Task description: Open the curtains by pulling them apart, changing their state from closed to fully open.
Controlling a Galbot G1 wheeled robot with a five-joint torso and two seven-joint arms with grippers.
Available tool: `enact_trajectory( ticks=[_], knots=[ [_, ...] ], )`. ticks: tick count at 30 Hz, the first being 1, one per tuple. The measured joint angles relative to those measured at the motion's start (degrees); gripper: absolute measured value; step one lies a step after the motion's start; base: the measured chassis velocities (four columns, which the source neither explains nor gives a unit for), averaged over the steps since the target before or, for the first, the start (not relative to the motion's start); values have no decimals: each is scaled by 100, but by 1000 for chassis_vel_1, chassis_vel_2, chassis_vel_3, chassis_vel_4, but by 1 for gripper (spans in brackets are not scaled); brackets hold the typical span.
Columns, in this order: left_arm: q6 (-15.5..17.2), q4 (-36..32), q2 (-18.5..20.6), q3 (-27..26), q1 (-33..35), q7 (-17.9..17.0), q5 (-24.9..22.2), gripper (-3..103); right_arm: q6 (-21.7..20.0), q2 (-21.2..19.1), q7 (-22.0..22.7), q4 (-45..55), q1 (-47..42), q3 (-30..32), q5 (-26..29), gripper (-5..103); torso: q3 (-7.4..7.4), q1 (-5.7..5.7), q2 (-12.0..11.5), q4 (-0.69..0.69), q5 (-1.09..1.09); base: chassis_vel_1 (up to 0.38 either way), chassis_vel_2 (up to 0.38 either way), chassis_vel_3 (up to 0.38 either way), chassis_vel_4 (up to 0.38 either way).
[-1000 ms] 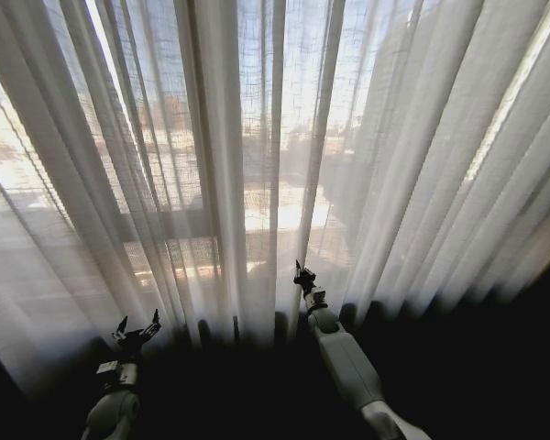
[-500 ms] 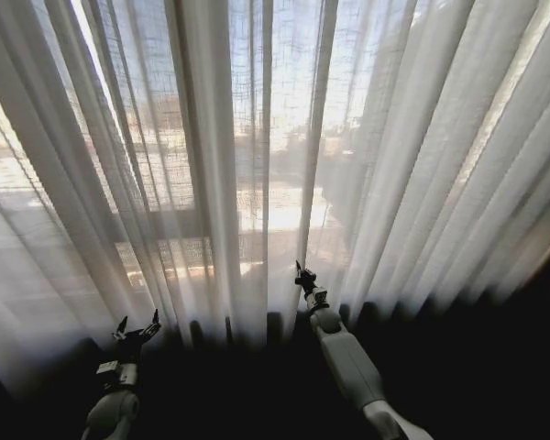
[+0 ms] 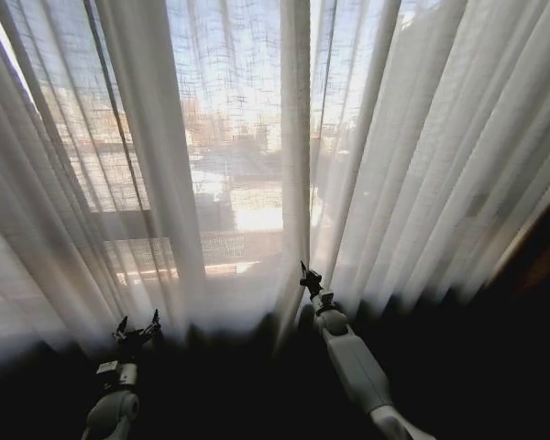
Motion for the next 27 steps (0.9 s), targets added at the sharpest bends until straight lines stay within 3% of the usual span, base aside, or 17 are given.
enact_trajectory(
  ticks=[27],
  knots=[
    [0, 0, 0, 0, 1, 0, 0, 100, 40, 21, -103, 100, -76, -44, 64, 0, 0, 1, 0, 0, 0, -354, -351, 355, 352]
  ],
)
